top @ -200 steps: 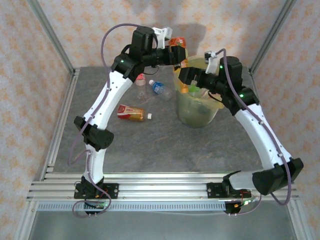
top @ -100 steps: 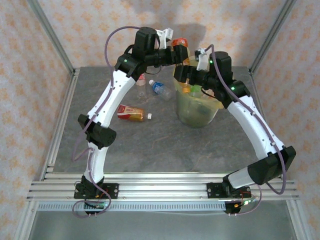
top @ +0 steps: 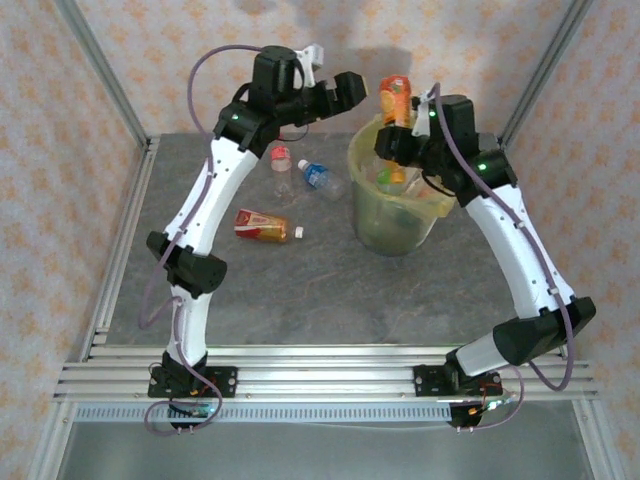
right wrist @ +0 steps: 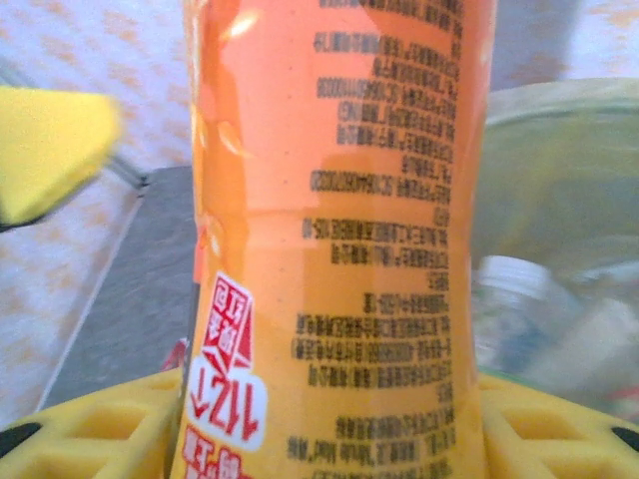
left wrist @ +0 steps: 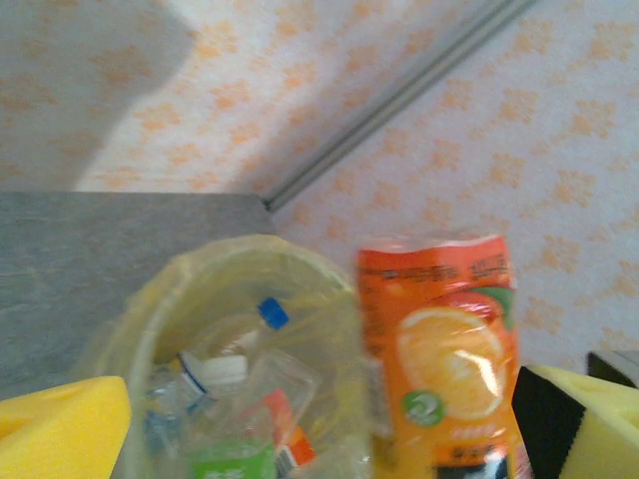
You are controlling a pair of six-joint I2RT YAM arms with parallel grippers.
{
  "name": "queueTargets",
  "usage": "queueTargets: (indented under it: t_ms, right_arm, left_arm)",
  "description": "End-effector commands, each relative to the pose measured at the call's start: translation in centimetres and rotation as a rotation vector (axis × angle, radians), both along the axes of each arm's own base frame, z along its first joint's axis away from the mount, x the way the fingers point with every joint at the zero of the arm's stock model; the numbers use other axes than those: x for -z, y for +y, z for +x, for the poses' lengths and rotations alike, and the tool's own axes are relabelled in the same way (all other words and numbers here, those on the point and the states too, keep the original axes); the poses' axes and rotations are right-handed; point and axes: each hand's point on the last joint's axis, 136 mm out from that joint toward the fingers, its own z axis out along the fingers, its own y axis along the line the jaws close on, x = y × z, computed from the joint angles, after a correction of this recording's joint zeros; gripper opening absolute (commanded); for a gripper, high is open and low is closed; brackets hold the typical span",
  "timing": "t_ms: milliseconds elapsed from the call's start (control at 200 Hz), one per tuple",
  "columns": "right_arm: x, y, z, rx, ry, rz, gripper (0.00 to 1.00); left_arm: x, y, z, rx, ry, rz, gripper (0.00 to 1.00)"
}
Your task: Put the plastic bottles in the bin
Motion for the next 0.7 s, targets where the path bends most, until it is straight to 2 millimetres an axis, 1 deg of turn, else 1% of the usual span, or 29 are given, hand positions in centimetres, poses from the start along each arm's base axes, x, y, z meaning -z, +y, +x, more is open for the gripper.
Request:
queueTargets:
  t_ms: [0,105,160,170,180,300,410,616,656,696]
  right_arm:
    - [1.3,-3.4,-0.5,0.088,0.077,-0.105,0.56]
    - [2.4,-4.8,-0.6,0.118,0.132,-0.158,0.56]
    - [2.9,-5.4,-0.4,0.137,0.158,-0.179,0.56]
    - [3.0,-5.5,-0.3,0.139,0.162,-0.183,0.56]
    - [3.1,-5.6,-0.3,0.141,0.167,-0.186,0.56]
    - [4.0,-5.9,0.1,0.148,0.201,-0.217,0.56]
    - [4.7,-6.2,0.6,0.162,0.220,-0.246,0.56]
    - [6.0,-6.3,1.6,0.164,0.268,-0.286,0.57]
    - [6.2,-6.4,1.7,0.168,0.276,-0.295,0.58]
    - [6.3,-6.5,1.8,0.169,0.282,-0.304,0.63]
  left_arm:
    - [-2.4,2.8,-1.6,-0.067,-0.032,0.002,1.00]
    - [-1.6,3.3,-1.9,-0.079,-0.020,0.024,1.00]
    - [-0.6,3.4,-1.7,-0.084,-0.001,0.045,1.00]
    - [-1.3,3.6,-2.2,-0.086,-0.015,0.041,1.00]
    - [-1.6,3.8,-2.5,-0.088,-0.021,0.041,1.00]
    - [-0.9,4.8,-3.0,-0.125,-0.014,0.081,1.00]
    - [-0.2,6.2,-3.4,-0.176,-0.016,0.124,1.00]
    - [0.5,8.5,-4.3,-0.263,-0.020,0.184,1.00]
    - [0.7,8.8,-4.5,-0.276,-0.018,0.191,1.00]
    - [0.9,9.1,-4.7,-0.287,-0.014,0.198,1.00]
